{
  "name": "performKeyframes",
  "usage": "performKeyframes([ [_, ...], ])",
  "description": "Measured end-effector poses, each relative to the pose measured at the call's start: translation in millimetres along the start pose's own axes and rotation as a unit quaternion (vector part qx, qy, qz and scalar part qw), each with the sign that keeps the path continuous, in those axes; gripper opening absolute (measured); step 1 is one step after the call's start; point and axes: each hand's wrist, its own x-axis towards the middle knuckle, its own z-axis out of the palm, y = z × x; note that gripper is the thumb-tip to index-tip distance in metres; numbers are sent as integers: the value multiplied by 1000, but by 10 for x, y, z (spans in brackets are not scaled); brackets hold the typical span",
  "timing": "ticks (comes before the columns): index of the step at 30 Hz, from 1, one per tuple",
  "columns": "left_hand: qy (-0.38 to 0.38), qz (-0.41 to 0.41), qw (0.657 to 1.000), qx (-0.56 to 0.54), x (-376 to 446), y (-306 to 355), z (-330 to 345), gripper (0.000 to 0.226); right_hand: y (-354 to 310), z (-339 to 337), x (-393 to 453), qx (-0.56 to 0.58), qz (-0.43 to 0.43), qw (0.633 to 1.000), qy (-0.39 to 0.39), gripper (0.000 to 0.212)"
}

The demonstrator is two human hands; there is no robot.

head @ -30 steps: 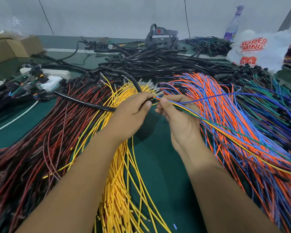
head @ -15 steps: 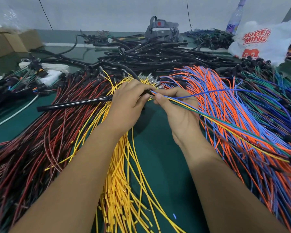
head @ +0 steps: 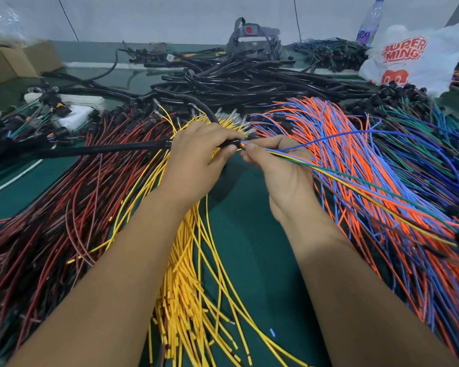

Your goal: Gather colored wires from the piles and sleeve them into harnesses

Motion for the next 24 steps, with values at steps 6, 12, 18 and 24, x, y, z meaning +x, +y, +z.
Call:
performKeyframes([
  [6, -37, 15, 998, 44, -28, -35, -11, 30, -27, -27, -7, -37, -9, 999, -29, 5],
  [12, -96, -11, 995, -7, -27, -32, -54, 33, -37, -66, 27, 19, 25, 998, -62, 16],
  [18, -88, -33, 992, -81, -48, 130, -71, 37, -38, -80, 73, 126, 75, 987, -64, 22],
  [24, -42, -18, 997, -65, -51, 135, -59, 34, -23, -66, 65, 79, 71, 993, -53, 22],
])
